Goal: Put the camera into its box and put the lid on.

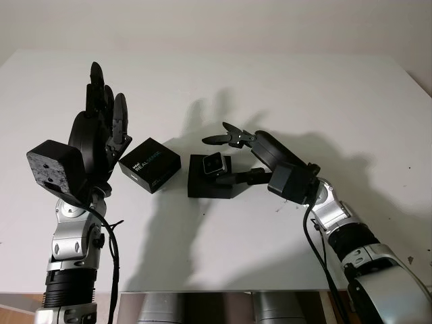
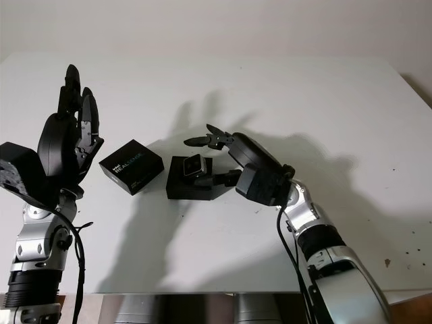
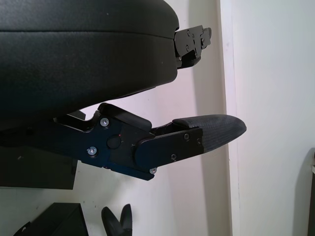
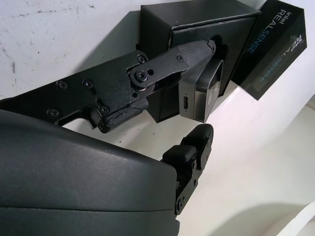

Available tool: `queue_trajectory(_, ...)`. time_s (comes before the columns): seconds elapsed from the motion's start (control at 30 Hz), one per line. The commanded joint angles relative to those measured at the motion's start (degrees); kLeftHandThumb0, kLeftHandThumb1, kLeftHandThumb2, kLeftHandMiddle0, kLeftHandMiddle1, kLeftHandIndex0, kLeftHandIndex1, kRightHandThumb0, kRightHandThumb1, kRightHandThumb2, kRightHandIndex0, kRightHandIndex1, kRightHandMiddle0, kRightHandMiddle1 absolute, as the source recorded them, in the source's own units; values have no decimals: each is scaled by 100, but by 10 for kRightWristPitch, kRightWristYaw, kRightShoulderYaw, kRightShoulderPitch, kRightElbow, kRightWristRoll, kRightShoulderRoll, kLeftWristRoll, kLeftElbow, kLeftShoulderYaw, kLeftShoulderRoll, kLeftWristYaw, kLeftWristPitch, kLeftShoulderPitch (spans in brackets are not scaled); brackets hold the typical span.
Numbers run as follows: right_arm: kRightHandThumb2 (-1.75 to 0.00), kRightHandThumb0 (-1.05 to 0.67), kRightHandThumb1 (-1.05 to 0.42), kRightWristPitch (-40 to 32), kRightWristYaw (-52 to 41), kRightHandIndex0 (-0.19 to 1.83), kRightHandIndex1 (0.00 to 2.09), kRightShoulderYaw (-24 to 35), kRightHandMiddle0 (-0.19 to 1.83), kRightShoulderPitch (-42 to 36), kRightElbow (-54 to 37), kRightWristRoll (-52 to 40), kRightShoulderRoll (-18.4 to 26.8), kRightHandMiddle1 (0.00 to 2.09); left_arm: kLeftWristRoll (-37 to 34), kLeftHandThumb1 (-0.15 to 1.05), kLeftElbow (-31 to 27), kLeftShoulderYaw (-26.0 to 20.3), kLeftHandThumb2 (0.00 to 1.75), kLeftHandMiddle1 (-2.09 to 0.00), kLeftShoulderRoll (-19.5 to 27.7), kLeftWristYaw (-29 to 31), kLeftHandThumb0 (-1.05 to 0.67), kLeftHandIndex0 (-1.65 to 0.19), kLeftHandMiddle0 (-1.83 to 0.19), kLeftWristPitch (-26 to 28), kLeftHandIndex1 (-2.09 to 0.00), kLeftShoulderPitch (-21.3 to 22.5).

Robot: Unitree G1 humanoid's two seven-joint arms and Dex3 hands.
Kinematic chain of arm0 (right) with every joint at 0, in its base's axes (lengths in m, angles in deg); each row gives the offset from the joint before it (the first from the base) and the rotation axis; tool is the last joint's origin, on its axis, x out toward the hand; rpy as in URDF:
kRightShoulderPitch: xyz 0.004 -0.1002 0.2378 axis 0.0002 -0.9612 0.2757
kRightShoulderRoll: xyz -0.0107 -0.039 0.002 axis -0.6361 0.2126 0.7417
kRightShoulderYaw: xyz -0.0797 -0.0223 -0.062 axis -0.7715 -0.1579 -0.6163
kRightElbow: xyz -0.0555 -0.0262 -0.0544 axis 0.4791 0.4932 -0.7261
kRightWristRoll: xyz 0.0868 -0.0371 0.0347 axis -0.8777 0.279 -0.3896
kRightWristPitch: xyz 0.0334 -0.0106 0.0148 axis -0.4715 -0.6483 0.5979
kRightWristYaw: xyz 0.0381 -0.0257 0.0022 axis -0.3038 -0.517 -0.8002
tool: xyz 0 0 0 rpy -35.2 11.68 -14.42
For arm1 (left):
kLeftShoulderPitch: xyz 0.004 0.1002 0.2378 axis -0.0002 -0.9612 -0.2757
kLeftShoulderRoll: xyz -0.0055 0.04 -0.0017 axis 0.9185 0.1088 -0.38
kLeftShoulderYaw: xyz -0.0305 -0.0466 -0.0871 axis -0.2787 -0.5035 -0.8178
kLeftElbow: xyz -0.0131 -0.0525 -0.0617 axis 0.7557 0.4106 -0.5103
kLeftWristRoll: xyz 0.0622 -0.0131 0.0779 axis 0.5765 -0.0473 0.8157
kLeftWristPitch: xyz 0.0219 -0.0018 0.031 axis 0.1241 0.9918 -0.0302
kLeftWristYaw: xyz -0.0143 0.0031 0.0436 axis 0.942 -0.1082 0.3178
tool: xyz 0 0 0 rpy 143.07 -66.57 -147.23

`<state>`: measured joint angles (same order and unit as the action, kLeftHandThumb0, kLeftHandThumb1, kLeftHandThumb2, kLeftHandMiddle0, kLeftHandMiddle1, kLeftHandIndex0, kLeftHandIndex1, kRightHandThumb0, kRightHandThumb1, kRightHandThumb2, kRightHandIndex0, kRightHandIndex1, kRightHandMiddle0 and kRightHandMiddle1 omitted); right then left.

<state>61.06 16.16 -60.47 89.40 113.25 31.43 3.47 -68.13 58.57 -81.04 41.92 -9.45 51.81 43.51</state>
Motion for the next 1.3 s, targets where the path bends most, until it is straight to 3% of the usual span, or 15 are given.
queue_trajectory(0.0, -6, -59, -87, 7, 8, 17, 7, -4, 56, 12, 11, 5, -3, 33, 3, 105, -13, 1, 63, 0, 4, 1, -71, 19, 19, 1, 0, -4)
queue_trajectory(0.17, -6, -57, -88, 20, 20, 18, 7, -6, 57, 15, 23, 12, -5, 39, 4, 105, -14, 2, 63, 0, 4, 0, -71, 19, 19, 3, 0, -4)
queue_trajectory(0.3, -6, -54, -89, 27, 26, 19, 6, -8, 43, 16, 28, 16, -5, 78, 5, 105, -14, 2, 63, 0, 5, 1, -71, 19, 19, 0, 0, -4)
queue_trajectory(0.4, -6, -53, -89, 28, 24, 20, 6, -7, 41, 16, 29, 13, -6, 91, 3, 105, -13, 1, 63, 0, 3, 1, -71, 19, 19, -1, 0, -4)
queue_trajectory(0.87, -5, -44, -92, 46, 19, 25, 6, -5, 46, 17, 32, 4, -3, 122, 2, 105, -13, 1, 63, 0, 3, 2, -70, 19, 19, 1, 0, -3)
queue_trajectory(1.27, -5, -43, -92, 51, 29, 29, 7, -1, 43, 12, 37, -1, -9, 129, 4, 105, -14, 2, 64, 0, 5, 4, -71, 19, 19, -1, 0, -5)
